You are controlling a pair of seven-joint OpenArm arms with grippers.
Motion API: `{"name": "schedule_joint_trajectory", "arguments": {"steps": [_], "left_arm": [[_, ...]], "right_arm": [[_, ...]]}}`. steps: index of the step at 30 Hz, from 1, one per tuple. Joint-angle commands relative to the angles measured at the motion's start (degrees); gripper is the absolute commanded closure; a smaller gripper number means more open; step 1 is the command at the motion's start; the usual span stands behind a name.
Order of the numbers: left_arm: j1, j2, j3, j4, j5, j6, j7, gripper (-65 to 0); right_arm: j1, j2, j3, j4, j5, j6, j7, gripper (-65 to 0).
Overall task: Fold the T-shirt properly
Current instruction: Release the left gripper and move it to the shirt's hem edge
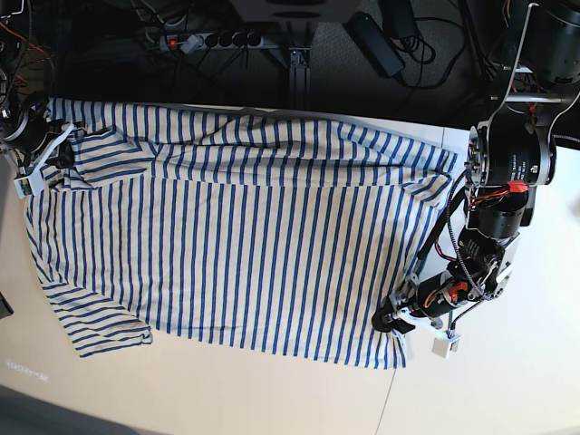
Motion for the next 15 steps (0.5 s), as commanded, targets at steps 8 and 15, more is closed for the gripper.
{"name": "schedule_joint_trajectory", "arguments": {"steps": [8, 15], "left_arm": [[-1.4, -0.2, 0.0, 0.3, 3.0, -0.6, -1.0, 0.0], [-1.4, -0.2, 0.0, 0.3, 4.2, -0.6, -1.0, 0.0]], "right_arm": [[0.0, 1.0, 1.2, 0.9, 4.2, 2.1, -1.1, 0.0], [4.5, 1.0, 8.2, 4.3, 8.9, 2.3, -4.0, 0.0]]}}
